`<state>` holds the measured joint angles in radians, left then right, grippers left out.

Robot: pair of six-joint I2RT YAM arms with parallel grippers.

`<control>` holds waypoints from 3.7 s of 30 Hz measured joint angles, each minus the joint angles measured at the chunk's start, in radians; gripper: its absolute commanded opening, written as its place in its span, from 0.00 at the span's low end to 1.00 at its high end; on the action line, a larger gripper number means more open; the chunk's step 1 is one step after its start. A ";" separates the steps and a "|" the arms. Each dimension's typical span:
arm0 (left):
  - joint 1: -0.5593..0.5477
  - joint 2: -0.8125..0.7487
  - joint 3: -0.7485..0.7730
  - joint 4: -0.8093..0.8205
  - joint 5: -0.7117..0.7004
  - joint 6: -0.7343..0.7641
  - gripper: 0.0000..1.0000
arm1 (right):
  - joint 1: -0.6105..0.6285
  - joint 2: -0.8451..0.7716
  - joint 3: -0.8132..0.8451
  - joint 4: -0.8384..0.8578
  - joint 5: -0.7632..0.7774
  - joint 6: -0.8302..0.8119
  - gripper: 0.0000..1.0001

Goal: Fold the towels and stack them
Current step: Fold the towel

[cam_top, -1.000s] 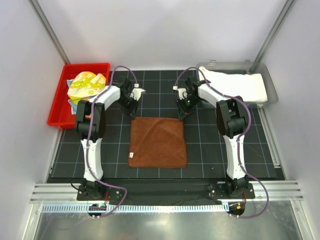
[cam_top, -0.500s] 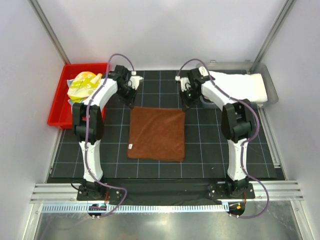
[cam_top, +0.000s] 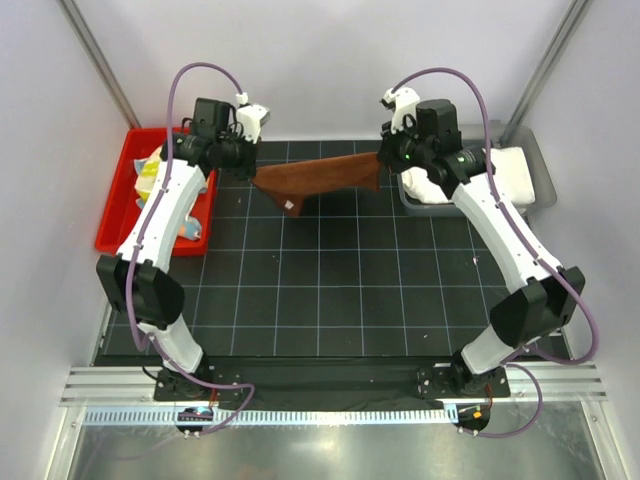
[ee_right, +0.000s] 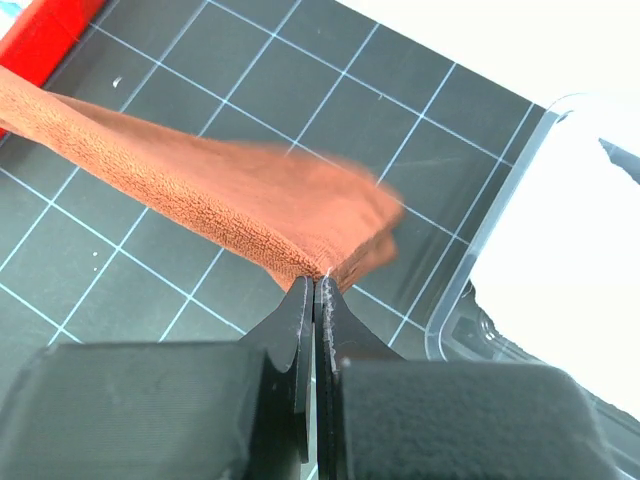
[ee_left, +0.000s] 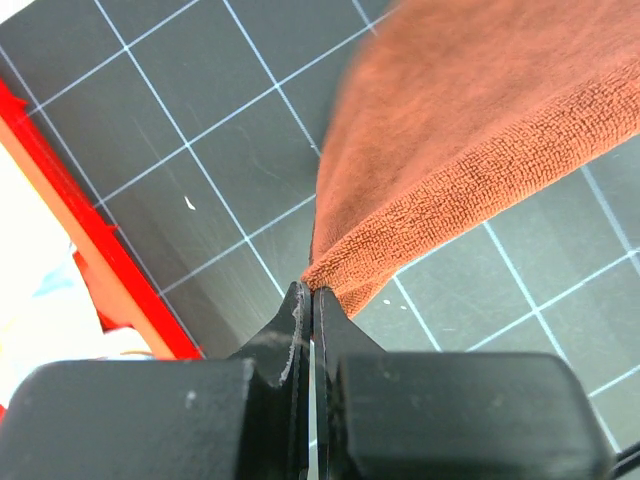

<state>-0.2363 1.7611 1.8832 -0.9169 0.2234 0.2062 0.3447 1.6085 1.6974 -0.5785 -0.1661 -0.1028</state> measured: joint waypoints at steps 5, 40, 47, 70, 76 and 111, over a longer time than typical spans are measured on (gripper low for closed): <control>-0.031 -0.126 -0.081 0.006 -0.006 -0.026 0.00 | 0.027 -0.096 -0.099 -0.006 0.029 -0.001 0.01; 0.002 0.647 0.292 0.035 -0.051 -0.103 0.46 | -0.020 0.579 0.028 0.108 0.074 0.106 0.38; 0.005 0.620 0.316 0.068 -0.179 -0.182 0.53 | -0.013 0.552 0.140 0.072 0.158 0.217 0.50; -0.082 -0.144 -0.864 0.279 -0.052 -0.683 0.45 | 0.171 0.017 -0.754 0.023 0.126 0.933 0.49; -0.082 -0.144 -0.879 0.357 -0.033 -0.727 0.41 | 0.180 0.003 -0.787 0.088 0.125 0.982 0.42; -0.113 -0.169 -0.974 0.374 -0.095 -0.802 0.37 | 0.180 -0.031 -0.833 0.122 0.138 1.003 0.30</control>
<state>-0.3496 1.5917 0.9096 -0.5430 0.1280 -0.5957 0.5243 1.5772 0.8646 -0.4564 -0.0280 0.9005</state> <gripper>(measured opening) 0.371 0.307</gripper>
